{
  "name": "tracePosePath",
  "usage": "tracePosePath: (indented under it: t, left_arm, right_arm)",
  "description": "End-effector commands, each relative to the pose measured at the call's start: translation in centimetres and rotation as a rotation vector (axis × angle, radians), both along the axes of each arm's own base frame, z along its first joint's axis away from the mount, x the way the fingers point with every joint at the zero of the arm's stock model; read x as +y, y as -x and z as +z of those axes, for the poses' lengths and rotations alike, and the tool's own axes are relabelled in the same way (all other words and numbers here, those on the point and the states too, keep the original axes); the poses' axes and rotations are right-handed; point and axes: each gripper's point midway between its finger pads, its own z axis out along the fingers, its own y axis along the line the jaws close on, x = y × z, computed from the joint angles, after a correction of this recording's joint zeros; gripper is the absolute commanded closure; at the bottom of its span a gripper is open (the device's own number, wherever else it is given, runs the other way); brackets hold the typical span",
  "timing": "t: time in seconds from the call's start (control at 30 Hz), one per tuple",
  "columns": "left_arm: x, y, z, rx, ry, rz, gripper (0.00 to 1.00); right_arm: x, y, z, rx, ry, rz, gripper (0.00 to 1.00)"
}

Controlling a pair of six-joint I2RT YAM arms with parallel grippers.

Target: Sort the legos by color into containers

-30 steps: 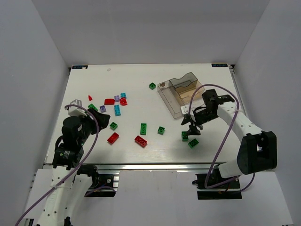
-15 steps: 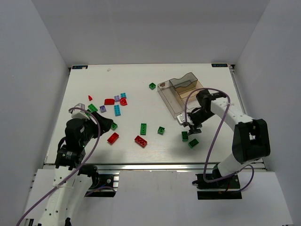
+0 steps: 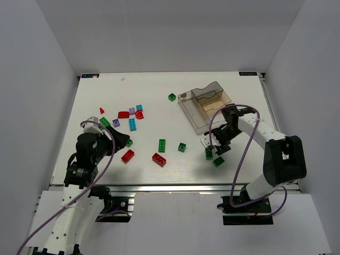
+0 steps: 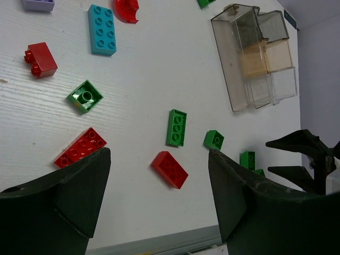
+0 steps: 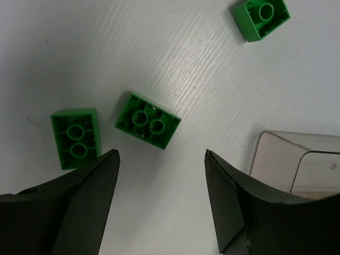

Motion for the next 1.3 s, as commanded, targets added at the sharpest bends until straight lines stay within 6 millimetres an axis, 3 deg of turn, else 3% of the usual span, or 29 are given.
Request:
tracePosePath:
  t: [0.0,0.2,0.57,0.7,0.77,0.8,0.9,1.27]
  left_arm:
    - [-0.5,-0.1,0.3,-0.015,0.015,-0.021,0.16]
    - [-0.5,0.1,0.4,-0.013,0.021,-0.018,0.17]
    - [-0.6,0.6,-0.1,-0.018,0.050,-0.010,0.16]
    - [-0.8,0.6,-0.3,-0.014,0.055,-0.023,0.16]
    - [-0.9,0.6,-0.5,-0.008,0.054,-0.030,0.16]
    - [-0.9,0.6,-0.6,-0.007,0.053,-0.032,0.16]
    - [-1.1,0.6,-0.6,-0.001,0.053,-0.043,0.16]
    - [-0.8,1.4,-1.0,0.020,0.061,-0.026,0.16]
  right_arm:
    - [0.0,-1.6,-0.4,-0.099,0.015,0.063,0.29]
    - [0.5,-2.4,0.0,-0.053,0.007,-0.010,0.29]
    - [-1.1,2.4,1.5,0.079,0.021,-0.187,0.33]
    - [-1.9,4.2,0.2,0.117,0.050,-0.239,0.32]
    - [-2.0,4.2,-0.1,0.102,0.049,-0.264,0.31]
    - [-2.3,4.6,-0.8,0.110,0.061,-0.272,0.25]
    - [-2.4,4.3,-1.7,0.082,0.066,-0.292,0.19]
    - [-3.1,3.0,-4.1,0.047,0.108,-0.323,0.20]
